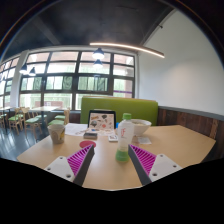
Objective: Pour water
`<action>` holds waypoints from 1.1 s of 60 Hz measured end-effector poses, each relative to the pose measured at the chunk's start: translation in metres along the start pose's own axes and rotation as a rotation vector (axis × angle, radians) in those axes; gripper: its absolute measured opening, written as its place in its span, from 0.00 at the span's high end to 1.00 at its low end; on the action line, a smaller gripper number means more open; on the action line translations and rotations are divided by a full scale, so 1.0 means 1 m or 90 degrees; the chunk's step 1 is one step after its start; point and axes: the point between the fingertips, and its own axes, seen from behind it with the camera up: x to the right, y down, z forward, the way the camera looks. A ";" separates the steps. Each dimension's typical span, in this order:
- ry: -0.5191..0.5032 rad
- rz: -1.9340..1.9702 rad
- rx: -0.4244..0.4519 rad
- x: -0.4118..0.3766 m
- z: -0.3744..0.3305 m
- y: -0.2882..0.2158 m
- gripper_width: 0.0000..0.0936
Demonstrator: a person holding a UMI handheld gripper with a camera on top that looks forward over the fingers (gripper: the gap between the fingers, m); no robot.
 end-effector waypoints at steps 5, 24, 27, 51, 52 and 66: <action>0.018 -0.002 0.018 0.013 0.015 -0.010 0.15; 0.033 0.012 0.051 0.047 0.162 -0.012 0.17; 0.031 0.018 0.060 0.047 0.179 -0.016 0.31; 0.038 0.024 0.071 0.047 0.193 -0.015 0.63; 0.034 0.015 0.068 0.043 0.191 -0.015 0.63; 0.023 -0.301 0.095 -0.044 0.185 -0.088 0.66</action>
